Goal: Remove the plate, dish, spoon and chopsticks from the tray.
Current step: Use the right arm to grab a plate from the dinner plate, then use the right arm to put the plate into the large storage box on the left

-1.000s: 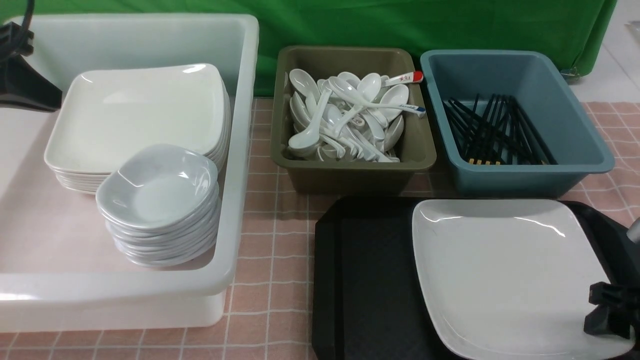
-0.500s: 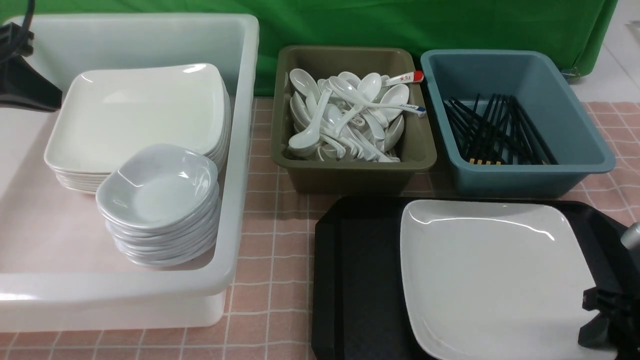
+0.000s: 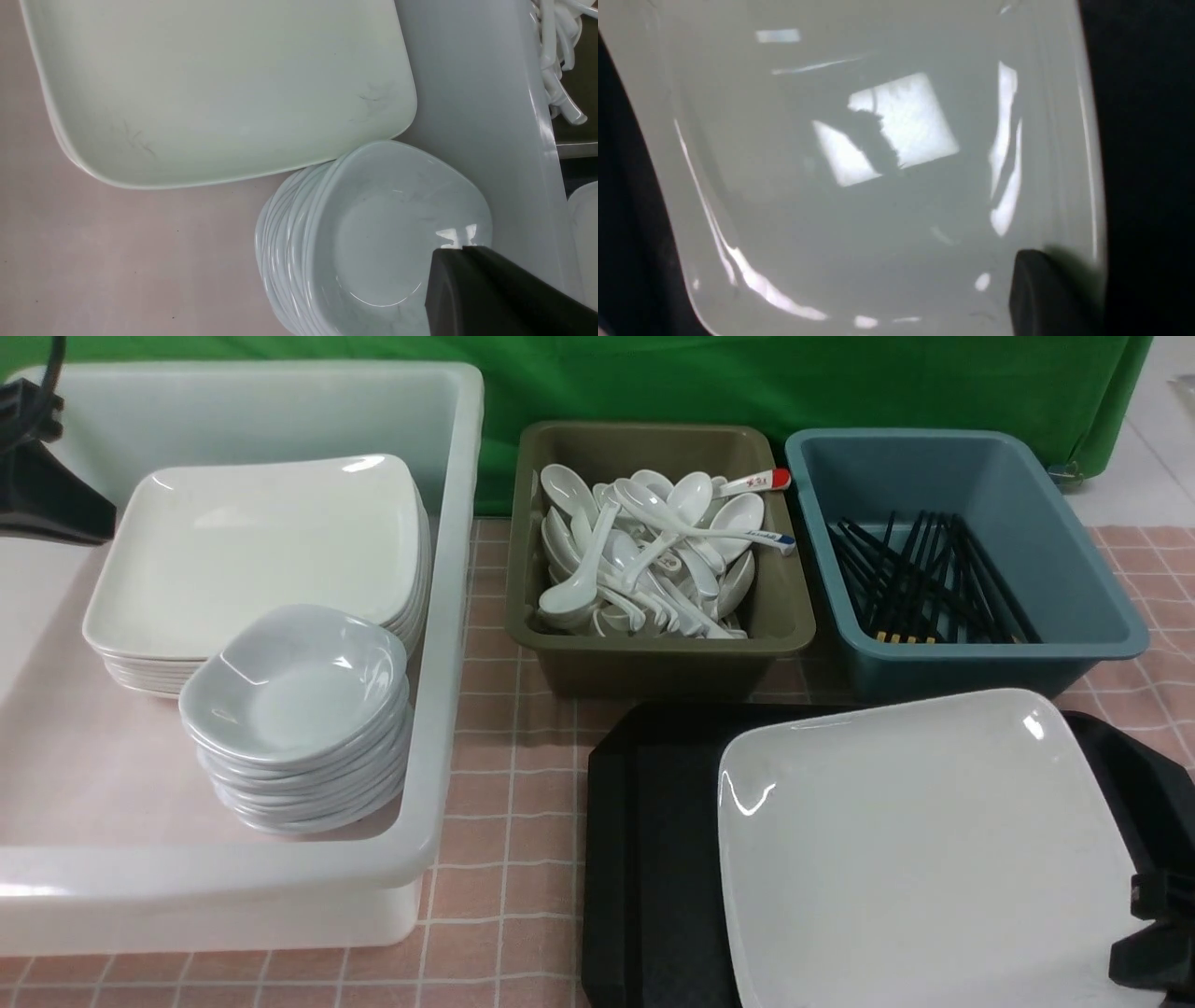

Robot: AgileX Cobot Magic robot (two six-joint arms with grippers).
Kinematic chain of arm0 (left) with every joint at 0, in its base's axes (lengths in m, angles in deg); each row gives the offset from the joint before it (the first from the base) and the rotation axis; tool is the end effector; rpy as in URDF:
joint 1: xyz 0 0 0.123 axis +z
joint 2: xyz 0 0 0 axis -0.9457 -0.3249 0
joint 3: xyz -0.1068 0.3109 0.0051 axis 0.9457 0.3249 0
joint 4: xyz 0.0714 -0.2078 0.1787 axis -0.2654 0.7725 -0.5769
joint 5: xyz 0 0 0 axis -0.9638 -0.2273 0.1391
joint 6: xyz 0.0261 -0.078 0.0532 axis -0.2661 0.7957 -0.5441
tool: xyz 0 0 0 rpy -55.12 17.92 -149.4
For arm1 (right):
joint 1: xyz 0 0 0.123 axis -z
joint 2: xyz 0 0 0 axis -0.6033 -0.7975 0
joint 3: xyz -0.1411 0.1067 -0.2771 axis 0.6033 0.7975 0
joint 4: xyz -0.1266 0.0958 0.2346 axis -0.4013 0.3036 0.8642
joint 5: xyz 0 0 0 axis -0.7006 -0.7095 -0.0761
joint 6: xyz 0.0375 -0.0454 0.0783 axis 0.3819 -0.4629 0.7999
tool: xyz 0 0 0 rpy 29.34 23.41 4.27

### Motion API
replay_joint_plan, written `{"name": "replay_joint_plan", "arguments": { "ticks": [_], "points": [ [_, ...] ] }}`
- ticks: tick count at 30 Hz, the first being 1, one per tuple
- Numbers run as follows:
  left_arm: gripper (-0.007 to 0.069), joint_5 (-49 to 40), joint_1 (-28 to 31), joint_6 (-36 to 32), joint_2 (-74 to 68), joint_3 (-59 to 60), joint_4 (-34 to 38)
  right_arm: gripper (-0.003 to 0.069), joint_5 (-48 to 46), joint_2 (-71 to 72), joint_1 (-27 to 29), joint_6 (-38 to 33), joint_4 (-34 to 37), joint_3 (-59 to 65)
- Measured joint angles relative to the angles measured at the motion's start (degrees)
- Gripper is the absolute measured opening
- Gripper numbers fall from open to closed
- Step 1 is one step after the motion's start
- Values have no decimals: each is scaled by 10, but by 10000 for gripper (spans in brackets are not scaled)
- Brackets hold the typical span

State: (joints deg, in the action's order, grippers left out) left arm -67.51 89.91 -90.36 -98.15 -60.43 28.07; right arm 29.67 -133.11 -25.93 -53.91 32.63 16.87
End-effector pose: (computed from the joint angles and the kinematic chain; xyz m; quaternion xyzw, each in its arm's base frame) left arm 0.3639 0.0648 0.3806 0.0387 0.9360 -0.2262 0.2670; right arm 0.2152 -0.0181 0.2322 0.1248 0.9598 0.1113 0.2256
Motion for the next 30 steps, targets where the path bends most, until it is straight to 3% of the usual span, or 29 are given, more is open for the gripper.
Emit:
{"name": "replay_joint_plan", "arguments": {
  "ticks": [5,14,24,27,30],
  "points": [
    [0,0,0,-1,0,0,0,76,-73,26,0,1,-2,-55],
    [0,0,0,-1,0,0,0,75,-160,29,0,24,-52,-145],
    [0,0,0,-4,0,0,0,75,-228,29,0,47,-59,-267],
    [0,0,0,-4,0,0,0,75,-232,29,0,52,-49,-293],
    [0,-1,0,-7,0,-17,-14,76,-214,29,0,59,26,-329]
  ]
}}
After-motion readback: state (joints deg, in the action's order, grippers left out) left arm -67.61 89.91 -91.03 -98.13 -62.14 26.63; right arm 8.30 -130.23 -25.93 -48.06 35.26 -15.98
